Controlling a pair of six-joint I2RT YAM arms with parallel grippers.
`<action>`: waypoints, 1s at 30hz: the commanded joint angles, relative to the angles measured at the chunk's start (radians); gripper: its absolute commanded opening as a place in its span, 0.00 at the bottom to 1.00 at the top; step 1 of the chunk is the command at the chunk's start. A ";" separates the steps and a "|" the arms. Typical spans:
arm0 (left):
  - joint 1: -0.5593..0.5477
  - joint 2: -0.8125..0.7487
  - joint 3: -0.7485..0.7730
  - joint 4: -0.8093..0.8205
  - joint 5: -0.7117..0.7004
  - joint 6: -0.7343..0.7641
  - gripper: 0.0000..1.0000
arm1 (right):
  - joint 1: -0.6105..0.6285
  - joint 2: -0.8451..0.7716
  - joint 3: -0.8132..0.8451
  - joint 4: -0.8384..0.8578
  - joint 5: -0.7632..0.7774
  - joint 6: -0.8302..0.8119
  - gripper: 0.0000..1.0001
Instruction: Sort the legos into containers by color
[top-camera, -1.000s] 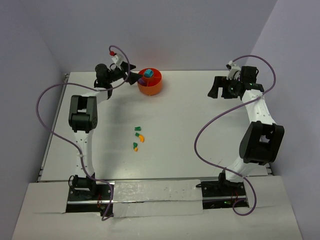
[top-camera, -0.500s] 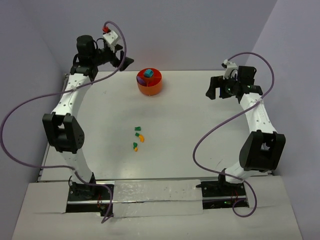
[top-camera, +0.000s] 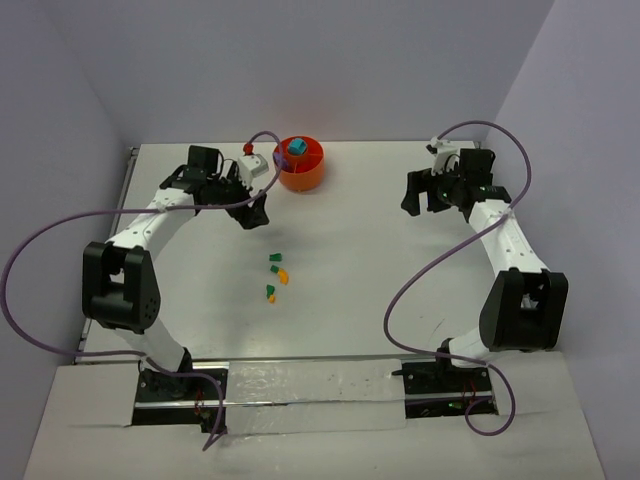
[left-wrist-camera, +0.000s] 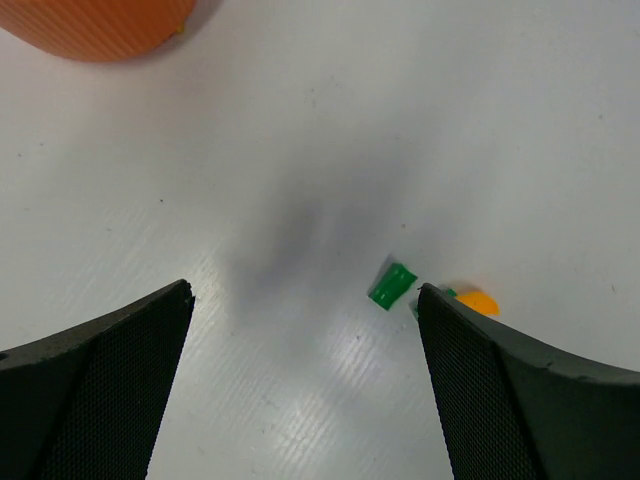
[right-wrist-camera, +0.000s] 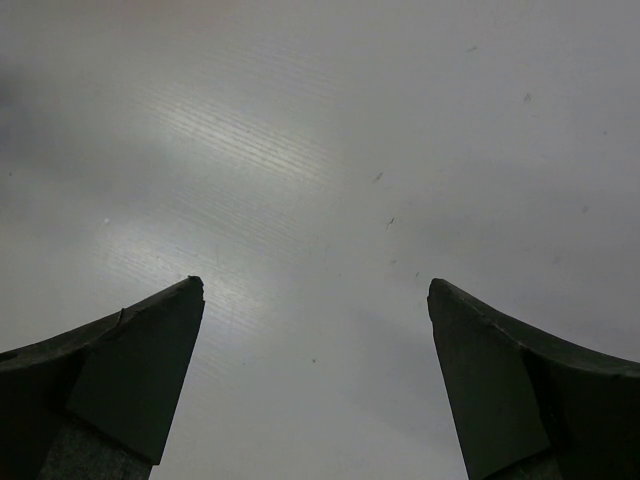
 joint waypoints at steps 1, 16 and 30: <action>0.001 -0.059 0.010 -0.036 0.029 0.138 0.99 | 0.004 -0.067 -0.025 0.070 0.006 -0.013 1.00; -0.003 -0.089 -0.063 0.090 -0.113 0.061 0.99 | 0.004 -0.075 -0.043 0.063 -0.001 -0.035 1.00; -0.185 0.020 0.021 -0.243 -0.164 0.403 0.89 | 0.004 -0.075 -0.044 0.060 -0.012 -0.025 1.00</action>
